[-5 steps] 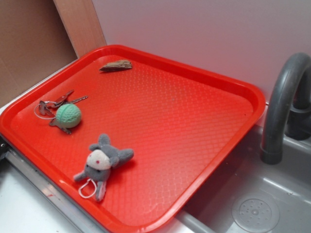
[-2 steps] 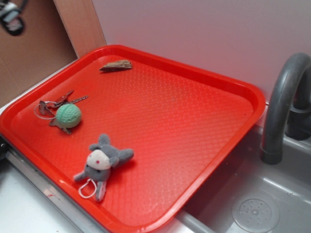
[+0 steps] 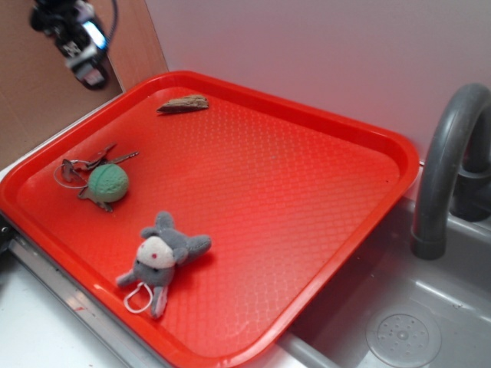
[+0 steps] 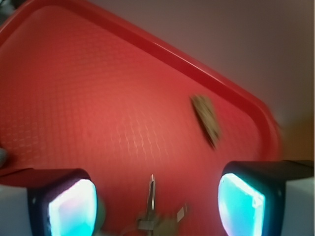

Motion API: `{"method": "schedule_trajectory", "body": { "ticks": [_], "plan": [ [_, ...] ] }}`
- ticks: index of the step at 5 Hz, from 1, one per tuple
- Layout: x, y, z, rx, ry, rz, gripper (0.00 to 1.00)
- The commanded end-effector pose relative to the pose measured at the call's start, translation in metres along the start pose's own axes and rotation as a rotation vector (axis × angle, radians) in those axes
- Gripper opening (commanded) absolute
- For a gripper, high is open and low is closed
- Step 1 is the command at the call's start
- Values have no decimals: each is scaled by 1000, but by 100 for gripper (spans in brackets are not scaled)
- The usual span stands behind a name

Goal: Grab the wood chip.

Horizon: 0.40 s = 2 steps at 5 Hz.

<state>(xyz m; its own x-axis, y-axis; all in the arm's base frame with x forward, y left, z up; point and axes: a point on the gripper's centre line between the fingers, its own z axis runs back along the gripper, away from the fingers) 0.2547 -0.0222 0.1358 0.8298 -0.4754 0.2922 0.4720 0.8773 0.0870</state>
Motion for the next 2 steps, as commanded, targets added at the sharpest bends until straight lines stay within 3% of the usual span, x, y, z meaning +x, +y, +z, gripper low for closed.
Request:
{"method": "schedule_trajectory", "body": {
  "ticks": [1, 2],
  "plan": [
    [52, 71, -73, -64, -30, -21, 100],
    [63, 83, -102, -58, 23, -37, 100]
  ]
}}
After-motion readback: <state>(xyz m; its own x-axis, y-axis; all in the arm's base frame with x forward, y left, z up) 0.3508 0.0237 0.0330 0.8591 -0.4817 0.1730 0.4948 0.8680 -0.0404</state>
